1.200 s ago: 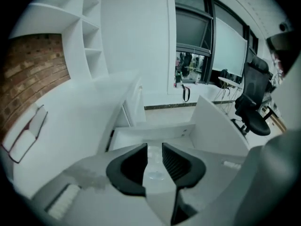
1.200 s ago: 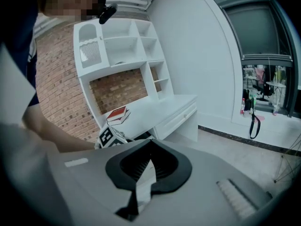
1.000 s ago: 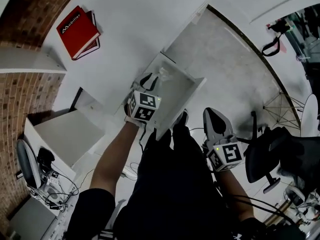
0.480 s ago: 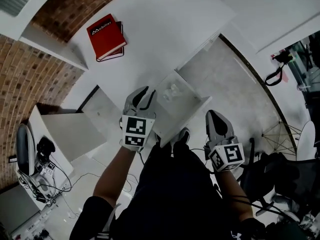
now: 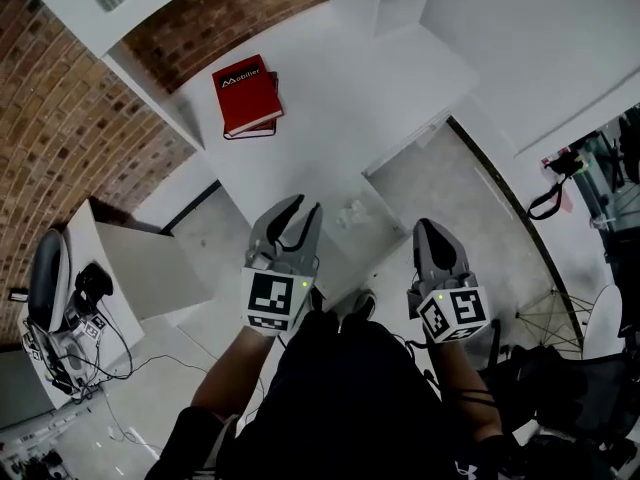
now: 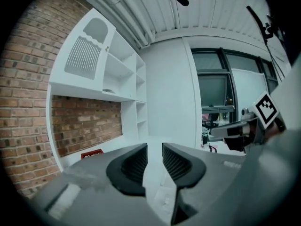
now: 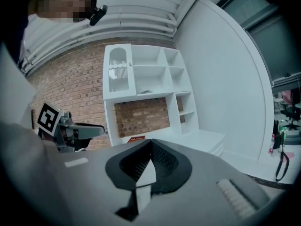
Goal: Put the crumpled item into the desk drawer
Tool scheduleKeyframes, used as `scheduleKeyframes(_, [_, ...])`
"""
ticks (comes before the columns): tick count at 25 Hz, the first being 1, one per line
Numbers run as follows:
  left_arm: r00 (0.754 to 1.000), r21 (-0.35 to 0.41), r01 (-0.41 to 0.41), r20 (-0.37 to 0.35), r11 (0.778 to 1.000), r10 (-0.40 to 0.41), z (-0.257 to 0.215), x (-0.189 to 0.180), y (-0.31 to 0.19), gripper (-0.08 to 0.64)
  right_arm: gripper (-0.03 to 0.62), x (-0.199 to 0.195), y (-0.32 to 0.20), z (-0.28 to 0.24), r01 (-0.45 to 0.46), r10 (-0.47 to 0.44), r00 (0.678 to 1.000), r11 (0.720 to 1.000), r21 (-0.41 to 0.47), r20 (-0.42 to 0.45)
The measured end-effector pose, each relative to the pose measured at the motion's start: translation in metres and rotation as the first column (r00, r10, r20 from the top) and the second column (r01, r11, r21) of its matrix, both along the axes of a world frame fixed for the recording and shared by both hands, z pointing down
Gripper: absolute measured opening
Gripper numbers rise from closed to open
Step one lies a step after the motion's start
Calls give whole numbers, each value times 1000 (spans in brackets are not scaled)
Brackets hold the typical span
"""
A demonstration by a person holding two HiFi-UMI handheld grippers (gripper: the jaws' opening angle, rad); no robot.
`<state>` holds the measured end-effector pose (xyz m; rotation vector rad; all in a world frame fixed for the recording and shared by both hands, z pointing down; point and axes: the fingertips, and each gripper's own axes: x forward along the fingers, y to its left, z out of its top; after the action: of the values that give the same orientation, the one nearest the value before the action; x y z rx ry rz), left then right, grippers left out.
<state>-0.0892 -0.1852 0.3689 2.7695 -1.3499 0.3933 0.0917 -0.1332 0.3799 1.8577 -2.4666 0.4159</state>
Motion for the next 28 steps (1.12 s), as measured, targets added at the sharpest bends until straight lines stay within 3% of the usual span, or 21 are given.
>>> scheduleKeyframes(8, [998,36,12,-64,999,-9,-40,-3,9,107,3,-4,-13,-47,25,-25,1000,993,114,-9])
scheduleKeyframes(16, [997,74,-15,-71,997,20,-58,7,20,103,2,-14,-8,-82,59,-43,996,974,221,-77])
scheduleKeyframes(20, [993,71,1,-115,997,7,-71,11,25,78,3,-13,-5,-90,65,-35,992,966,248,-124])
scheduleKeyframes(22, [991,78,14,-130,997,-4,-75,11,26,6,2,-12,-4,-91,68,-32,989,965,254,-144])
scheduleKeyframes(28, [993,79,33,-119,996,-23,-69,6,26,2,3,-13,-3,-89,81,-42,986,965,251,-159])
